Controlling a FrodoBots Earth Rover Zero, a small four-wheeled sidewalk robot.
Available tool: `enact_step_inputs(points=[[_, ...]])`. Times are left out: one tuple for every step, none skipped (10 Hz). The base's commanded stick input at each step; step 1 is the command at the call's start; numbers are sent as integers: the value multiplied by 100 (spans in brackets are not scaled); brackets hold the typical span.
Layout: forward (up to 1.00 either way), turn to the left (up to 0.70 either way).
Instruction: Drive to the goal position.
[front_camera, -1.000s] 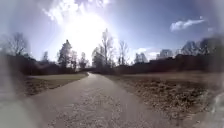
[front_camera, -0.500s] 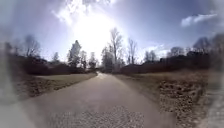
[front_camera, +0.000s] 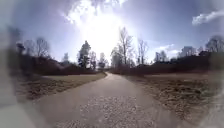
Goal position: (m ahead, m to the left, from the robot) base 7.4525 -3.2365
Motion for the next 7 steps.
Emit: enact_step_inputs(points=[[100, 27], [100, 15], [100, 1], [100, 0], [100, 0], [100, 0], [100, 0]])
